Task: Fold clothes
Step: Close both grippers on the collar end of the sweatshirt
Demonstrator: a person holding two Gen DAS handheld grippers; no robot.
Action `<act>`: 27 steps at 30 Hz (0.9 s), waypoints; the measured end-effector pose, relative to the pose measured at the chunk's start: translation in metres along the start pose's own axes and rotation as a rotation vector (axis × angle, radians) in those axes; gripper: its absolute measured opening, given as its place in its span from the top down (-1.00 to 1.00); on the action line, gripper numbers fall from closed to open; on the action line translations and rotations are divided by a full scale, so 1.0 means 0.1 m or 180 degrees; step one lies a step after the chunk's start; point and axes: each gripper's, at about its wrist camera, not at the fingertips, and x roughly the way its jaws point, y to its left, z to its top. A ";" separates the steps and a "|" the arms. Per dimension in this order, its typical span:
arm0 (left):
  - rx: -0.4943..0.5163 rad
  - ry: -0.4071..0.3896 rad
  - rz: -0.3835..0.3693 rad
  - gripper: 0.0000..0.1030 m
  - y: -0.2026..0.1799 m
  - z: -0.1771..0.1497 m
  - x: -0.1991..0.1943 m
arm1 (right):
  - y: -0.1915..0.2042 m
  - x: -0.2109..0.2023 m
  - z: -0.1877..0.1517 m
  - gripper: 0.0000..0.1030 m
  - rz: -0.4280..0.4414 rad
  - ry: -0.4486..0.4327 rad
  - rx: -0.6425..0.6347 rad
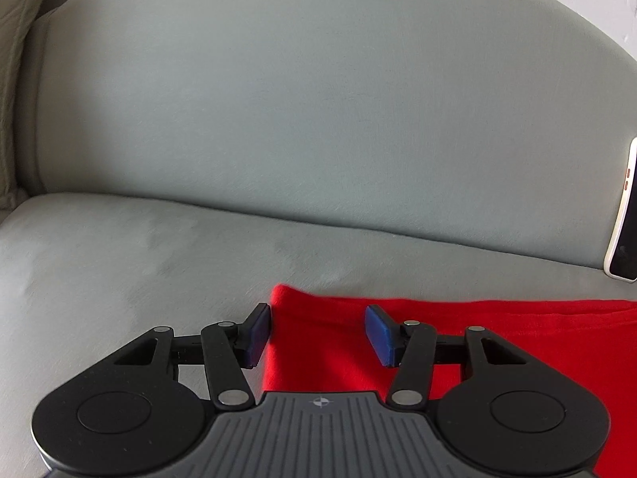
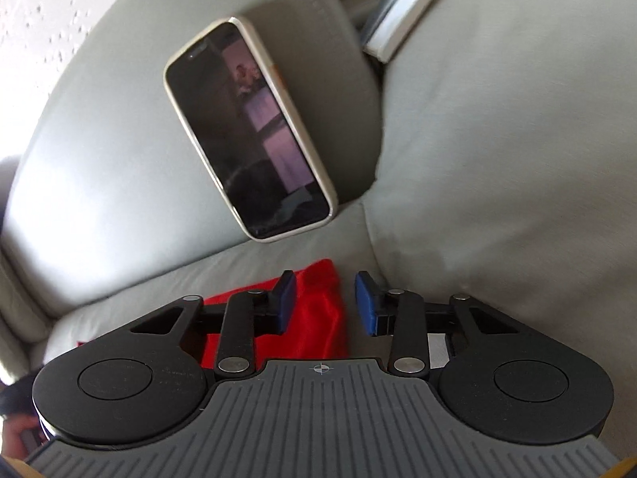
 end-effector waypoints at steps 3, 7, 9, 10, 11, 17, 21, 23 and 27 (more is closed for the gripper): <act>0.0131 -0.0063 0.0094 0.42 -0.10 0.00 -0.01 | 0.13 0.03 -0.02 0.86 -0.0154 -0.0035 -0.0206; 0.0413 -0.0183 0.0280 0.94 -0.23 0.04 -0.18 | 0.29 -0.13 -0.05 0.89 -0.0307 -0.0161 -0.0314; 0.0414 -0.0250 0.0317 0.95 -0.21 0.08 -0.38 | 0.35 -0.31 -0.05 0.89 -0.0306 -0.0219 -0.0288; 0.0367 -0.0267 0.0310 0.95 -0.17 0.11 -0.49 | 0.38 -0.40 -0.05 0.89 -0.0295 -0.0241 -0.0264; 0.0313 -0.0282 0.0302 0.95 -0.13 0.14 -0.61 | 0.41 -0.52 -0.05 0.89 -0.0269 -0.0253 -0.0225; -0.0014 -0.0365 0.0199 0.95 0.12 0.13 -1.44 | 0.57 -1.39 -0.07 0.89 -0.0066 -0.0335 -0.0161; -0.0220 -0.0336 0.0031 0.95 0.29 -0.05 -2.03 | 0.62 -2.04 -0.25 0.89 0.0103 -0.0280 -0.0064; -0.0290 -0.0284 -0.0094 0.95 0.38 -0.19 -2.31 | 0.58 -2.35 -0.43 0.89 0.0193 -0.0218 -0.0015; -0.0296 -0.0173 -0.0263 0.95 0.50 -0.63 -2.84 | 0.33 -2.97 -0.95 0.89 0.0435 -0.0079 0.0160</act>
